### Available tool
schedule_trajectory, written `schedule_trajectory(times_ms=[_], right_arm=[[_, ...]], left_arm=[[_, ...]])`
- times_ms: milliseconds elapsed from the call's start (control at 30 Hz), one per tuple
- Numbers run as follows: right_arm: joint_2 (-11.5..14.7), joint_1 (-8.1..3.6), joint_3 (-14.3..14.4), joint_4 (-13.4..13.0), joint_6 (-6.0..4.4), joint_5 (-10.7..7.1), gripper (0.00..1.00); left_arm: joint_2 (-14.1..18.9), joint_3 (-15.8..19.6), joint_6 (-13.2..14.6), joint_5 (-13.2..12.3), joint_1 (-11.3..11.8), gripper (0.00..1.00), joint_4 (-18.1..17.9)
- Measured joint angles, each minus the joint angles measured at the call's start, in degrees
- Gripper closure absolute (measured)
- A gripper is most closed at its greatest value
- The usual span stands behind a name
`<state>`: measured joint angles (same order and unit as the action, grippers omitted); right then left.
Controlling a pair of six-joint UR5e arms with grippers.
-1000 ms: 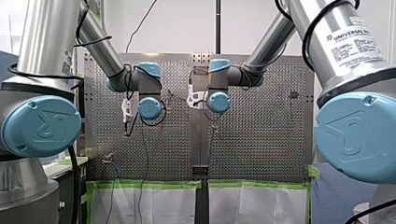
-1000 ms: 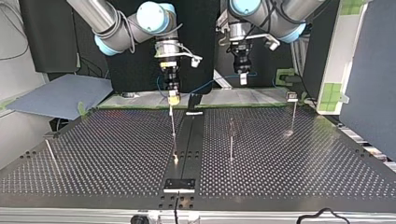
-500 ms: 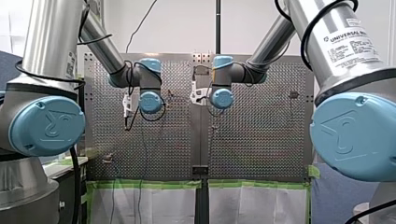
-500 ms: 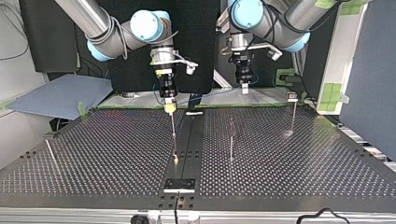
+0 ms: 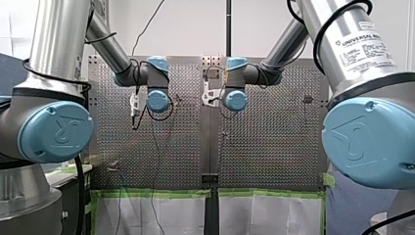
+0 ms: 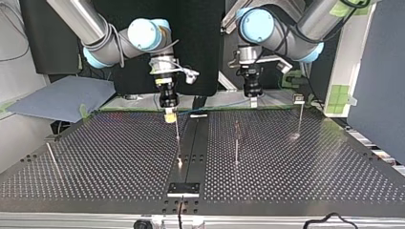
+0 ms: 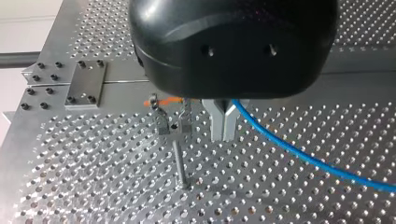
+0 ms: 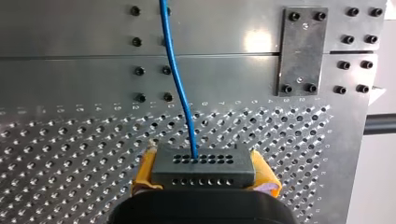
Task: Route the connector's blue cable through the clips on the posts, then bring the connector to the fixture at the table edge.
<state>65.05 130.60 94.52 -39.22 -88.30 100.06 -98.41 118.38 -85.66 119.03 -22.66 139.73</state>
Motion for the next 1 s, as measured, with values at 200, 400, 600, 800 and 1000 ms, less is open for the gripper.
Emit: schedule_trajectory(times_ms=[200, 400, 600, 800, 1000], right_arm=[[-0.2, -0.59, -0.8, -0.1, -0.25, -0.72, 1.00], [-1.1, -1.09, -1.4, -0.1, -0.54, -1.17, 1.00], [-2.7, -1.11, -2.9, 0.3, -0.65, -1.62, 1.00], [-3.2, -1.16, -3.8, 0.2, -1.03, -1.90, 1.00], [-4.2, -1.18, -5.0, 0.5, -1.33, -1.96, 1.00]], left_arm=[[-0.1, -1.3, 0.5, -1.4, 1.5, 1.00, 0.6], [-0.2, -2.7, 1.0, -3.2, 2.7, 1.00, 1.6], [-1.0, -3.6, 1.1, -4.5, 3.7, 1.00, 2.1], [-2.9, -4.6, 1.1, -5.7, 4.5, 1.00, 2.1], [-3.8, -6.2, 1.1, -6.6, 5.3, 1.00, 2.1]])
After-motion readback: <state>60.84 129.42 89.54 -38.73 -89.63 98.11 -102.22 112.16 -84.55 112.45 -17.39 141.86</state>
